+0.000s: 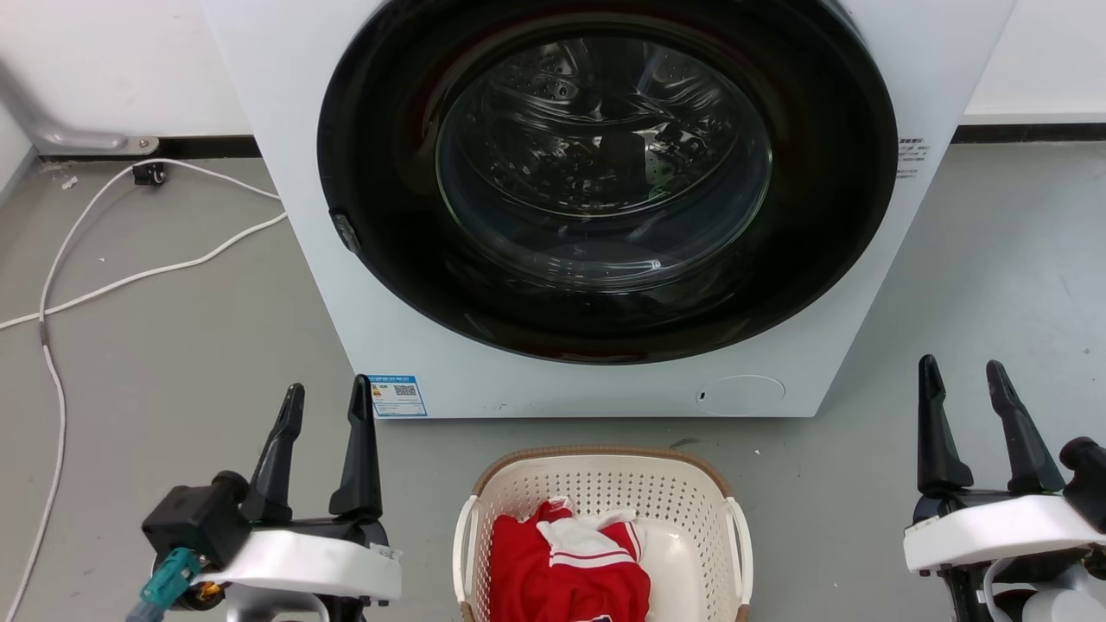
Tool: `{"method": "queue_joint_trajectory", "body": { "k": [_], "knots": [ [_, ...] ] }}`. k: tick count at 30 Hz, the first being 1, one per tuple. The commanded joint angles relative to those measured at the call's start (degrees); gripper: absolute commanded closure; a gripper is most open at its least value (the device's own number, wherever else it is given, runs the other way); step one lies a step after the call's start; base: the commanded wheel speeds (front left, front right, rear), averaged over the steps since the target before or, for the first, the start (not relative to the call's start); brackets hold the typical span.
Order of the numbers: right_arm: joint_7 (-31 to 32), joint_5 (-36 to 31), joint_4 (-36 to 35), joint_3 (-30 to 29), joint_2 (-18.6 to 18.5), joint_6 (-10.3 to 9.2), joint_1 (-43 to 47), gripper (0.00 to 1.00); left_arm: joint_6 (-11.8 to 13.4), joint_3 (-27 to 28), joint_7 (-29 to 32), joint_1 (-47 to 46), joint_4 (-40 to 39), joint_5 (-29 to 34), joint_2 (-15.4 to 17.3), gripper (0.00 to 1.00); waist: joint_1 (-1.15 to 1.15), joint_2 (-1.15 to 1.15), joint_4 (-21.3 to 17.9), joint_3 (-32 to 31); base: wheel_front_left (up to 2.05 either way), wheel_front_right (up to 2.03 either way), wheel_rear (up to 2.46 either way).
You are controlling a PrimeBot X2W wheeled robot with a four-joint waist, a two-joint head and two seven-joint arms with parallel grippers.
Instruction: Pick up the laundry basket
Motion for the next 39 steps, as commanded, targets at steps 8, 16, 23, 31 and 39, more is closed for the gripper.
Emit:
{"method": "queue_joint_trajectory", "body": {
  "k": [8, 16, 23, 31, 39],
  "knots": [
    [-1.64, -6.79, 0.30, 0.34, -0.08, 0.12, 0.39, 0.00, 3.03, -5.03, -1.64, 0.57, 0.92, 6.18, 2.80, 0.00, 0.00, 0.00, -0.24, -0.18, 0.00, 0.00, 0.00],
    [-2.67, -11.75, 1.28, 1.20, -0.07, 0.12, 0.76, 0.00, 5.09, -8.55, -2.67, 0.81, 2.06, 9.60, 4.39, 0.00, 0.00, 0.00, -0.55, -0.36, 0.00, 0.00, 0.00],
    [-3.48, -15.77, 1.55, 1.56, -0.05, 0.07, 1.05, 0.00, 6.07, -10.32, -3.52, 0.96, 2.33, 12.21, 5.21, 0.00, 0.00, 0.00, -0.81, -0.50, 0.00, 0.00, 0.00],
    [-4.42, -16.53, 2.71, 1.48, -0.04, 0.07, 1.69, 0.00, 3.73, -7.15, -4.48, 2.33, 2.80, 10.59, 2.54, 0.00, 0.00, 0.00, -0.90, -0.69, 0.00, 0.00, 0.00],
    [-5.26, -13.49, 5.32, 2.29, 0.00, 0.07, 2.41, 0.00, -1.09, -3.13, -5.30, 3.58, 4.82, 12.48, 0.06, 0.00, 0.00, 0.00, -0.88, -0.84, 0.00, 0.00, 0.00]
  ]
}}
